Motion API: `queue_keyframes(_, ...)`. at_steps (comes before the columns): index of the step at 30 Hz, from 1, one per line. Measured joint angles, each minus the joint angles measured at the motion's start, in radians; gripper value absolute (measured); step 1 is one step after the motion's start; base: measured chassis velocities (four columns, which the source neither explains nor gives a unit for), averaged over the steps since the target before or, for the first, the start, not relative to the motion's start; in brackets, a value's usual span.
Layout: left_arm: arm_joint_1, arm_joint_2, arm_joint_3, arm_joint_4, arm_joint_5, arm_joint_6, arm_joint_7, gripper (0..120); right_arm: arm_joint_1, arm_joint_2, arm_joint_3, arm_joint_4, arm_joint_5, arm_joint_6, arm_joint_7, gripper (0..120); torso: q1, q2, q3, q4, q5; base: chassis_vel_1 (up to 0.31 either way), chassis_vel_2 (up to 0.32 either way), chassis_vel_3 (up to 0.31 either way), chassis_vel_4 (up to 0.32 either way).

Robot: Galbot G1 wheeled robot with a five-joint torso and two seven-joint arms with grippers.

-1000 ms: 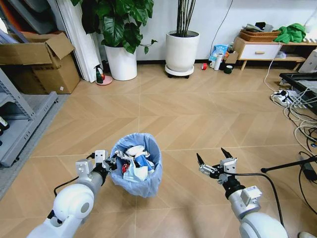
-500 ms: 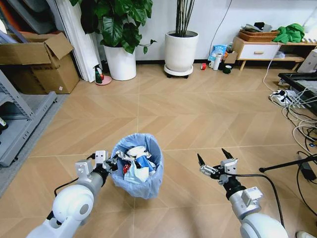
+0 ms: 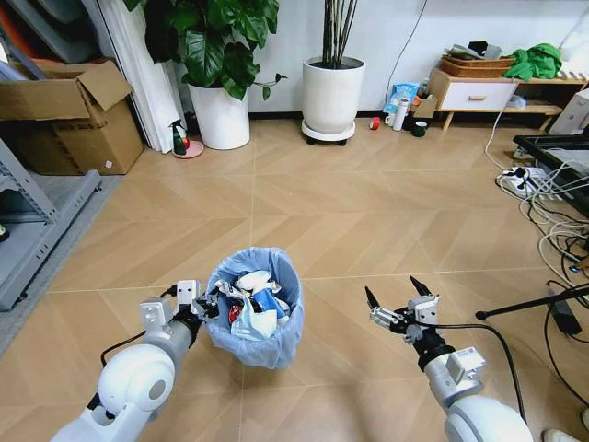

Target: Pick up the trash bin and place the garbage on the floor into it.

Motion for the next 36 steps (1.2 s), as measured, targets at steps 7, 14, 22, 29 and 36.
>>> queue_keyframes(7, -0.001, -0.018, -0.005, 0.004, 0.009, -0.002, -0.019, 0, 0.004, 0.005, 0.001, -0.007, 0.000, 0.023, 0.002, 100, 0.000, 0.000, 0.000, 0.0000, 0.0000, 0.000, 0.000, 0.000, 0.000)
queue_keyframes(14, 0.004, -0.049, -0.031, 0.035, 0.016, 0.001, -0.085, 0, 0.010, 0.009, 0.009, -0.015, 0.001, 0.029, 0.004, 100, 0.000, 0.000, 0.000, 0.0001, 0.0000, 0.000, 0.000, 0.000, 0.000)
queue_keyframes(22, -0.002, -0.068, -0.042, 0.068, -0.008, 0.005, -0.192, 0, 0.012, 0.013, 0.013, -0.021, 0.002, 0.033, 0.005, 100, 0.000, 0.000, 0.000, 0.0000, -0.0001, 0.000, 0.000, 0.000, 0.000)
queue_keyframes(29, 0.005, -0.095, -0.082, 0.127, 0.009, 0.006, -0.248, 0, 0.014, 0.016, 0.017, -0.029, 0.002, 0.043, 0.007, 100, 0.000, 0.000, 0.000, -0.0001, -0.0001, 0.000, 0.000, 0.000, 0.000)
queue_keyframes(36, 0.065, -0.120, -0.171, 0.166, 0.014, 0.034, -0.245, 0, 0.019, 0.018, 0.021, -0.039, 0.003, 0.050, 0.008, 100, 0.000, 0.000, 0.000, 0.0002, -0.0002, 0.000, 0.000, 0.000, 0.000)
